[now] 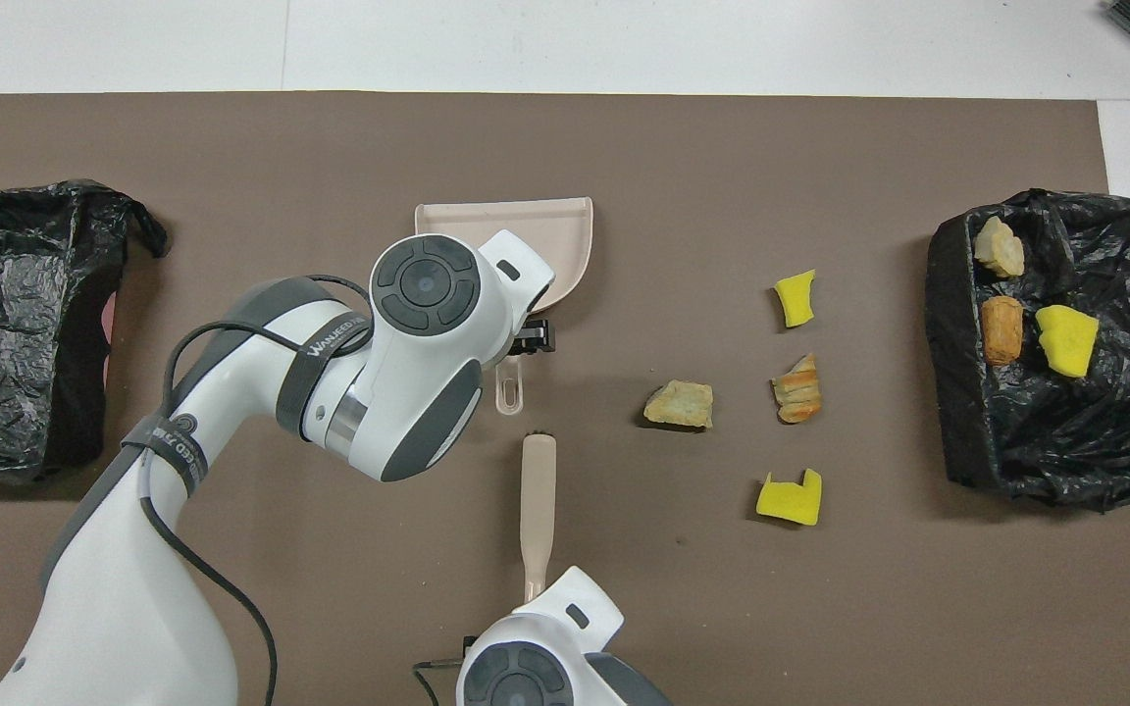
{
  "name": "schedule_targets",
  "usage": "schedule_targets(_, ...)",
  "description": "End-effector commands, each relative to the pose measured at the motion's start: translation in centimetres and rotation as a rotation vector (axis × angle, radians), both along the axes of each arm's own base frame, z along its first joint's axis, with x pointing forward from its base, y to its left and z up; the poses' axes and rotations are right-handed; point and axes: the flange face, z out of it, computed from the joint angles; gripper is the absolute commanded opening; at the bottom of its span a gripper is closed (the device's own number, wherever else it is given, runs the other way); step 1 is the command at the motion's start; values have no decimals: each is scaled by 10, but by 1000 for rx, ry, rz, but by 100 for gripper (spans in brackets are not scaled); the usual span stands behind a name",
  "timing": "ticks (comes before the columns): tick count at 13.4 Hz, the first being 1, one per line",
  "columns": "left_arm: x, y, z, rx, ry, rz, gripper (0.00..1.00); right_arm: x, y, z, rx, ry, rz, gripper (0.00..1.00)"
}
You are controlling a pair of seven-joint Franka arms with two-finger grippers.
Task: Sweep and dump trash in bin
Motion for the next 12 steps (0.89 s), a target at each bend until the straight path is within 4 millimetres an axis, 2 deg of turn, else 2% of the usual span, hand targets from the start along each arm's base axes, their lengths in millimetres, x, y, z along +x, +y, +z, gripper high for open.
schedule_targets(1,-15,-7,-8,-5,2,0,100,-8,-47,1,-17,7,-80,0)
schedule_targets(2,-22,-13,-13,-4,3,-12,100,-2,-66,2,-26,4,-146,0)
schedule_targets(3,-20,-10,-14,-5,3,-9,100,4,-84,4,-35,2,-219,0)
schedule_targets(5,-24,-12,-25,7,20,-13,100,10,-108,18,-64,23,-278,0)
schedule_targets(6,-23,-12,-22,12,27,-13,100,13,-117,25,-72,27,-302,0)
schedule_targets(8,-23,-10,-23,15,29,-10,67,17,-140,39,-106,50,-401,0)
schedule_targets(9,-20,-8,-21,12,26,-5,38,16,-150,46,-125,61,-451,0)
schedule_targets(10,-19,-7,-21,12,26,-4,21,13,-155,50,-149,73,-483,0)
schedule_targets(11,-20,-8,-22,14,28,-5,20,8,-157,51,-166,80,-513,0)
schedule_targets(12,-21,-8,-22,18,32,-8,1,5,-157,51,-184,80,-567,0)
